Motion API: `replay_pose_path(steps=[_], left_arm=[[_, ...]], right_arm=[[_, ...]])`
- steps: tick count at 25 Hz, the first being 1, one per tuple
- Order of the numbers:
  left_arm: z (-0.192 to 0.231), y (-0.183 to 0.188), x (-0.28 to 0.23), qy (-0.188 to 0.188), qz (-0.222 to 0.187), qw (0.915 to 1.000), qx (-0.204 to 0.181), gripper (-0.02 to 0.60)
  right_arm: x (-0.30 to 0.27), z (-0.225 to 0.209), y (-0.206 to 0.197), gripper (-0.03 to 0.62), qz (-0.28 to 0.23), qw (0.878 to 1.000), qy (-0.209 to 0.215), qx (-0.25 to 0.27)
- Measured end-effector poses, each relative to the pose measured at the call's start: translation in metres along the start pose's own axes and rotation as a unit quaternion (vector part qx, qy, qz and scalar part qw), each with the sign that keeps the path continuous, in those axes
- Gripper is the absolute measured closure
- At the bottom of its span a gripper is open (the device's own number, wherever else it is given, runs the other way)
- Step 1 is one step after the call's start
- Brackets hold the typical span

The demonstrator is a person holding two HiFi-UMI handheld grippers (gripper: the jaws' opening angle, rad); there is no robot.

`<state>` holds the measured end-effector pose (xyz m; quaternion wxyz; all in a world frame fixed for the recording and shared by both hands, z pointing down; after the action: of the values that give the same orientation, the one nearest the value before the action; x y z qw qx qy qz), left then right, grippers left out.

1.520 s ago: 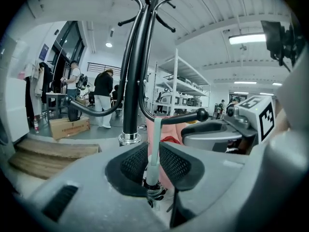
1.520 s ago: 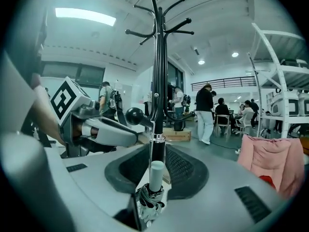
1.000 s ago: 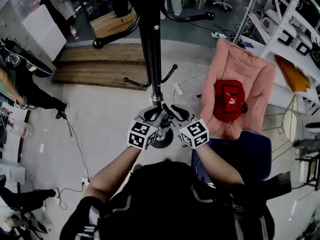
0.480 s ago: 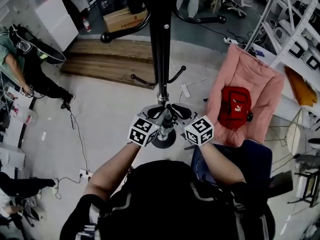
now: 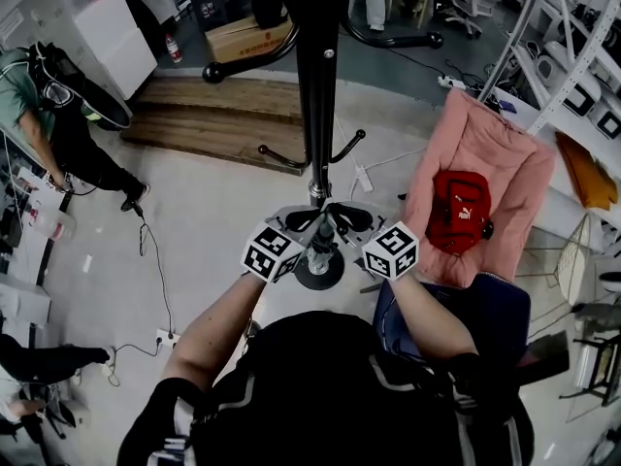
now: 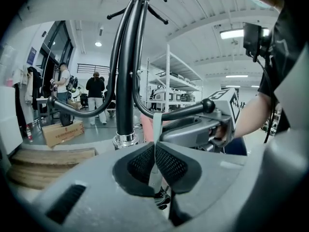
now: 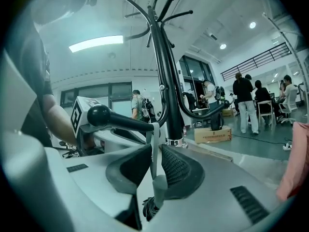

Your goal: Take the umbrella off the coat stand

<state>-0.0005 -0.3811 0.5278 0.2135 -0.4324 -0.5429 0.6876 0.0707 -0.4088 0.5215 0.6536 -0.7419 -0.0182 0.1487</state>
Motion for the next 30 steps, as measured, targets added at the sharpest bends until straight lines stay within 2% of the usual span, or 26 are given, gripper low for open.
replay_pose_path(steps=[4,8,12,18,30], left_arm=[[-0.001,0.002,0.002,-0.004,0.003,1.0000,-0.003,0.568],[-0.001,-0.003,0.000,0.002,0.002,1.0000,-0.002,0.568],[-0.004,0.000,0.000,-0.007,-0.008,0.9997,0.022,0.568],[-0.009,-0.002,0.001,-0.023,-0.005,0.9991,0.034,0.569],[-0.022,0.004,0.008,-0.053,-0.007,0.9982,0.028,0.569]], right_arm=[[-0.008,-0.002,-0.002,0.530,0.017,1.000,-0.005,0.004],[-0.007,-0.001,-0.006,0.582,0.019,1.000,-0.012,0.001],[-0.002,0.000,-0.006,0.584,0.017,0.999,-0.033,0.000],[0.004,0.003,-0.008,0.585,0.014,0.997,-0.067,-0.017],[0.019,0.013,-0.003,0.586,0.010,0.993,-0.112,-0.039]])
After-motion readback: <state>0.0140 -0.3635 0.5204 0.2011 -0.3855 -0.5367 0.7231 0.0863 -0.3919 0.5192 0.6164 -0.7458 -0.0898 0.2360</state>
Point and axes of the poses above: the fingertips, and each gripper's own axes: x backward along the fingers, z to its left, y out of its top, the point moved 4 cm from there along x, backward along the fingers, and after that the axes turned 2 degrees about z, right-handed, at the moved point
